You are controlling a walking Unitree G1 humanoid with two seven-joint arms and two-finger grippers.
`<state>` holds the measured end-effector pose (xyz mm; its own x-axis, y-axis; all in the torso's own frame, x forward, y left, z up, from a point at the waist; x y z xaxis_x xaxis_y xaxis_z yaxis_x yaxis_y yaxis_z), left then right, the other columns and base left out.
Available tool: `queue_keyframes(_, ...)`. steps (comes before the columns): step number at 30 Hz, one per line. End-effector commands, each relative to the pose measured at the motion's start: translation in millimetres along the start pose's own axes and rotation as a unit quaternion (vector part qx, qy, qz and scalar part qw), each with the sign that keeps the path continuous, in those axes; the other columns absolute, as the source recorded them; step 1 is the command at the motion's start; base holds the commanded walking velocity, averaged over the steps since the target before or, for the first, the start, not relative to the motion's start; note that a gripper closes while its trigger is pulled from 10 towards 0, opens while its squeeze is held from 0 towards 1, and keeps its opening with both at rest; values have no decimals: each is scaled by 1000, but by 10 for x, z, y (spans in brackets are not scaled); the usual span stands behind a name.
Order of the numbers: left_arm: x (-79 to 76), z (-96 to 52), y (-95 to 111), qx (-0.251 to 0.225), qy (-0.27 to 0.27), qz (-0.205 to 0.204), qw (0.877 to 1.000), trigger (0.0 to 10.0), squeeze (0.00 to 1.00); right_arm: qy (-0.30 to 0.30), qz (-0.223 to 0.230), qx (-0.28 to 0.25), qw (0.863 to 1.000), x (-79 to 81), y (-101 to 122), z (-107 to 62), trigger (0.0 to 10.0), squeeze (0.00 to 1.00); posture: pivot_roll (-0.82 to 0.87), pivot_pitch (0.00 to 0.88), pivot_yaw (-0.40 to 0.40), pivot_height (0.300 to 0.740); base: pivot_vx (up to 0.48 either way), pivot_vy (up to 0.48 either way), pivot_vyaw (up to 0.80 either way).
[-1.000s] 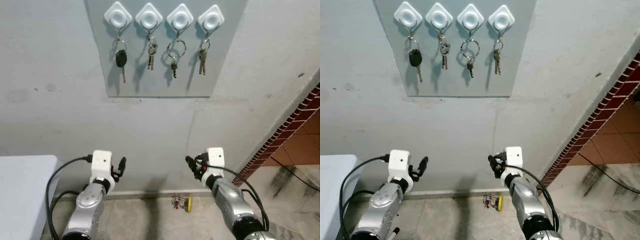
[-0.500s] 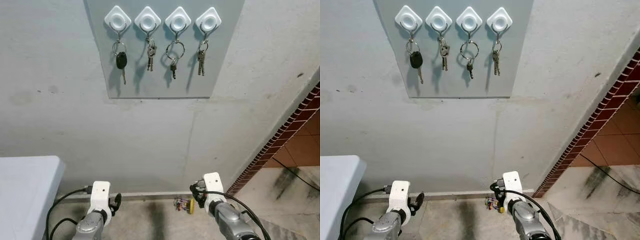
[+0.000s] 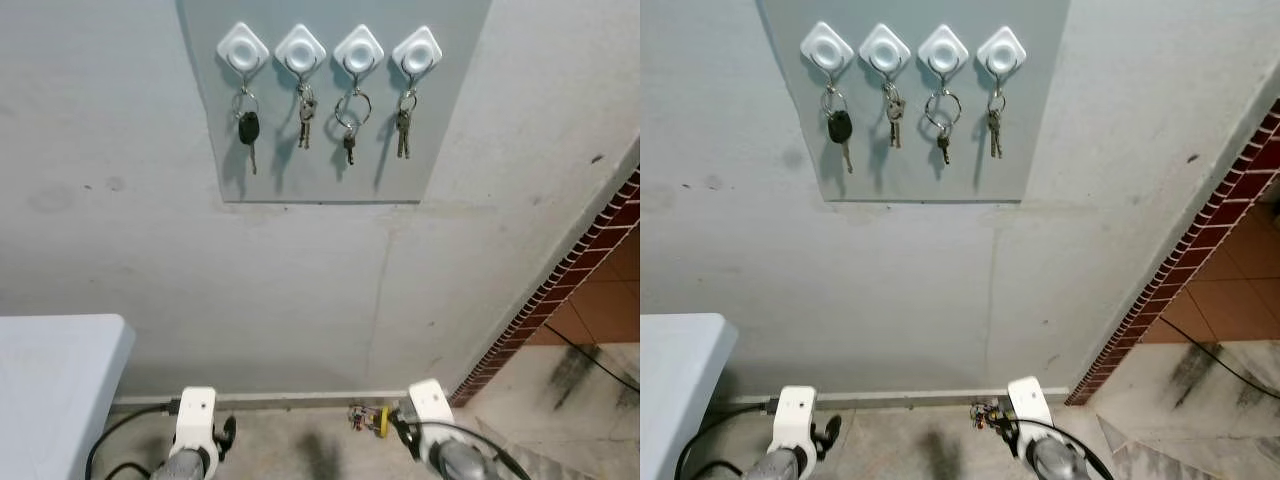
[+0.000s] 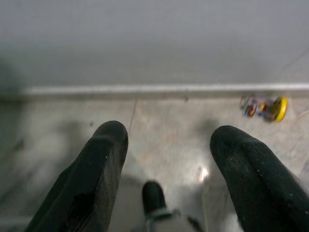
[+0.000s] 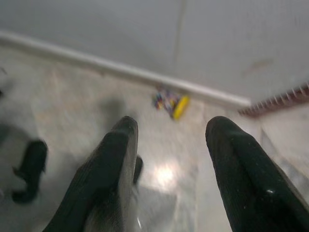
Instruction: Hang keys on a hook
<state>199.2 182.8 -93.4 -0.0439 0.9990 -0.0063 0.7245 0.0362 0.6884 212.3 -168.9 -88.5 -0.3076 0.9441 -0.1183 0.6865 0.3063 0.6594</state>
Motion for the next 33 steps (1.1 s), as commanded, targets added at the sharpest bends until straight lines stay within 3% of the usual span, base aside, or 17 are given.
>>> queue_keyframes(1, 26, -29, -119, 23, 11, -2, 1000, 10000, 0, -2, -2, 30, 1000, 1, -151, -34, 10000, 0, -87, 0, -3, 740, 0, 0, 0)
queue_keyframes(7, 20, -69, -243, 39, 12, -1, 999, 10000, 0, -6, 9, 62, 998, -2, -360, -100, 10000, 0, -91, 0, -3, 740, 0, 0, 0)
queue_keyframes(11, 50, -102, -304, 39, 10, -5, 999, 10000, 0, -13, 40, 83, 996, -4, -506, -154, 10000, 0, -93, 0, -2, 740, 0, 0, 0)
queue_keyframes(20, 133, -140, -383, 50, 22, -3, 998, 10000, 0, -19, 73, 86, 993, -8, -537, -165, 10000, 0, -98, 0, -1, 740, 0, 0, 0)
queue_keyframes(33, 45, -106, -325, 44, 14, -16, 999, 10000, 0, -15, 81, 80, 993, 38, -471, -131, 10000, 0, -101, 0, -7, 740, 0, -35, 0)
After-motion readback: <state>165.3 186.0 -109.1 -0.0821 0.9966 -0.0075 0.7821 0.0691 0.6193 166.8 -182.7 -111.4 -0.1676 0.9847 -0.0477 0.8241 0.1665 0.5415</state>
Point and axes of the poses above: a point about 5 cm out from each wrist's last joint towards the gripper, its own z axis pointing out of the wrist towards the gripper, its own y axis along the axis of the wrist's last joint, x = y × z, the point moved 2 cm from there along z, pointing out of the wrist towards the gripper, and after that the axes turned 2 degrees about -z, right-handed, at the moved point
